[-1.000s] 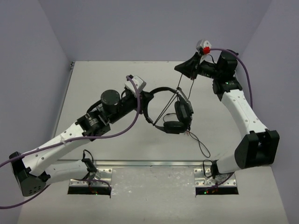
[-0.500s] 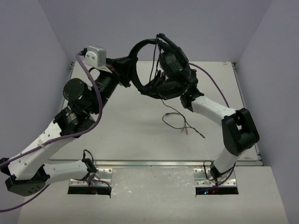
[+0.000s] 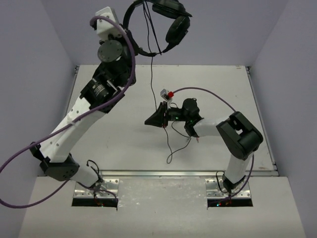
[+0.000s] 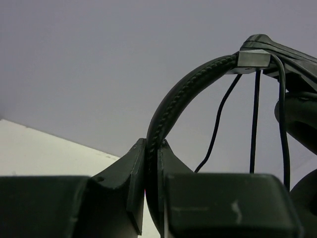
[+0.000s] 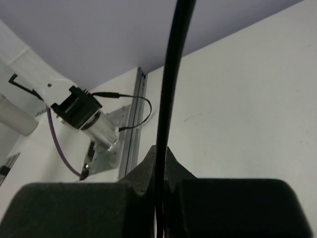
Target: Wrap the headphones
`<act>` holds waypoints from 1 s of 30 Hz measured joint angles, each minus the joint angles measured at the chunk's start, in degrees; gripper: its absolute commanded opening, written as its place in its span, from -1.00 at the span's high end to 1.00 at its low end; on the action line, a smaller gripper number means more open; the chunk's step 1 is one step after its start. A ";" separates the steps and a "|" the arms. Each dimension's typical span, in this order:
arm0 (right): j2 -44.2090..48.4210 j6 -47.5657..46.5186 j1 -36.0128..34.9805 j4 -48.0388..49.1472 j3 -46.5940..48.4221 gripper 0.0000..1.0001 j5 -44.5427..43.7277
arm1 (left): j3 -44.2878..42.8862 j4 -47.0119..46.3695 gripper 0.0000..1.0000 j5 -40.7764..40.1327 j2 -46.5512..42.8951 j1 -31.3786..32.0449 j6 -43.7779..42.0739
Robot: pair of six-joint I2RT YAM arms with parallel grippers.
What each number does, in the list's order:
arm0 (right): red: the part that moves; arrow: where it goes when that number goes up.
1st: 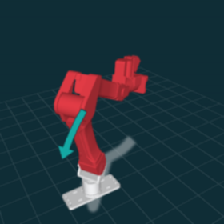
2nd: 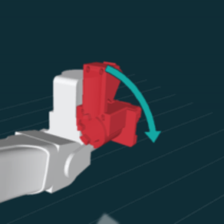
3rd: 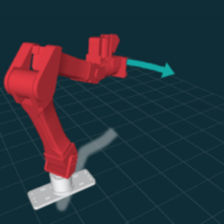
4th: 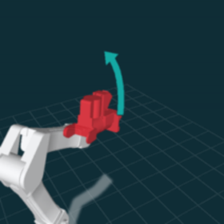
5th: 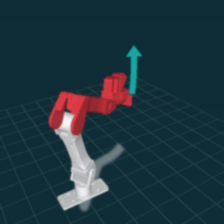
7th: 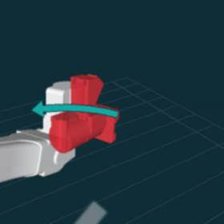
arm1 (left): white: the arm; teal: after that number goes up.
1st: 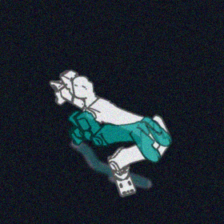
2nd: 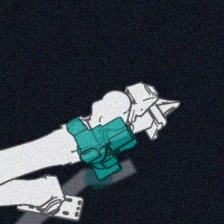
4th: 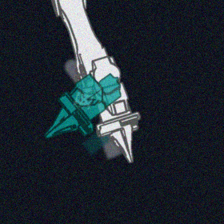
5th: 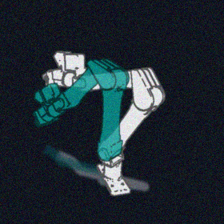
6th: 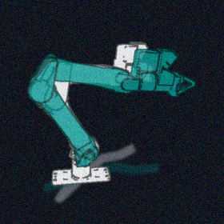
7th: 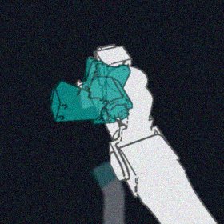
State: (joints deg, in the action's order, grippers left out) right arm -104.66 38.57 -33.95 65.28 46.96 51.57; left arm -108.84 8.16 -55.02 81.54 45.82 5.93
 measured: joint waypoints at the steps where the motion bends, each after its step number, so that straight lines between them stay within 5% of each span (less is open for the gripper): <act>1: 1.01 0.11 -0.61 0.57 -2.32 0.97 -0.28 | -2.32 2.64 0.99 -0.04 2.38 -1.53 1.01; 6: 9.90 -3.80 -2.69 -0.63 -12.31 0.97 -4.04 | -14.47 14.62 0.99 1.66 13.60 -10.99 3.43; 11: 23.02 -14.27 -7.13 -13.81 -13.29 0.97 -10.93 | -14.21 15.58 0.99 -0.87 17.90 -14.38 1.51; 22: 40.74 -35.58 -10.03 -47.67 -0.39 0.97 -27.91 | 17.09 2.45 0.99 -1.29 15.58 -20.83 -3.91; 26: 41.07 -43.63 -10.05 -56.70 5.57 0.97 -34.27 | 32.87 -1.09 0.99 4.87 12.76 -20.22 -4.26; 30: 40.30 -53.22 -8.74 -65.72 11.26 0.97 -41.59 | 48.11 -7.87 0.99 20.83 8.63 -18.60 -4.39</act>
State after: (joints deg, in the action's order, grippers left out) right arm -64.36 -14.66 -42.70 -0.45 58.22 9.98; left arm -60.73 0.30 -34.20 90.17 27.22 1.54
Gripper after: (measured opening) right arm 0.016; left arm 0.088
